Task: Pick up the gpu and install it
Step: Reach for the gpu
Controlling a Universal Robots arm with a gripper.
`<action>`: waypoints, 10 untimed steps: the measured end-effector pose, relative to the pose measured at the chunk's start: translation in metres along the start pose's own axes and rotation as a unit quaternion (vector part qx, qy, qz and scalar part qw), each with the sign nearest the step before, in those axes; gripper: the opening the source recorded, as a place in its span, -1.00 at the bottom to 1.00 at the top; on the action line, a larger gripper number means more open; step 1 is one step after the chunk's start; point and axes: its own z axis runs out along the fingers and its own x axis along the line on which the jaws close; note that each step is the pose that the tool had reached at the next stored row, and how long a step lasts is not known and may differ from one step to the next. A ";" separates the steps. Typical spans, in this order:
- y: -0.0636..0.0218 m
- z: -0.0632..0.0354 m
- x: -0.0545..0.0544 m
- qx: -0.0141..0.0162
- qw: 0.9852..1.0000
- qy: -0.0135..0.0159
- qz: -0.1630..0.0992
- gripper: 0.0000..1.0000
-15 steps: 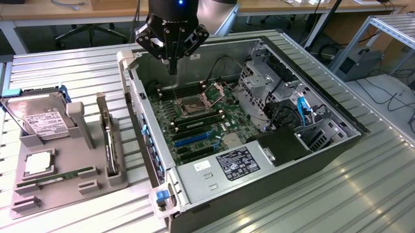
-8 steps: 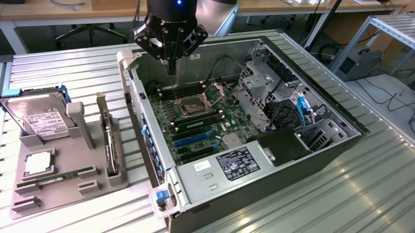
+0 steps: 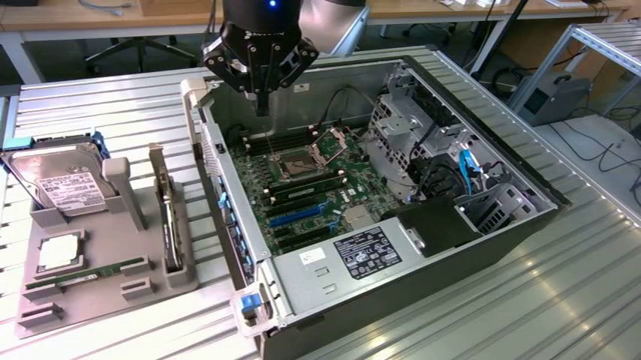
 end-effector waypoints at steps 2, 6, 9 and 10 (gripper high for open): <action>-0.0001 0.0000 0.001 0.000 1.000 0.000 0.000 -0.79; -0.0001 -0.0001 0.002 0.000 1.000 0.000 0.000 -0.79; -0.0002 0.0000 0.002 0.000 1.000 0.000 0.000 -0.79; -0.0002 -0.0001 0.003 0.000 1.000 0.000 0.000 -0.79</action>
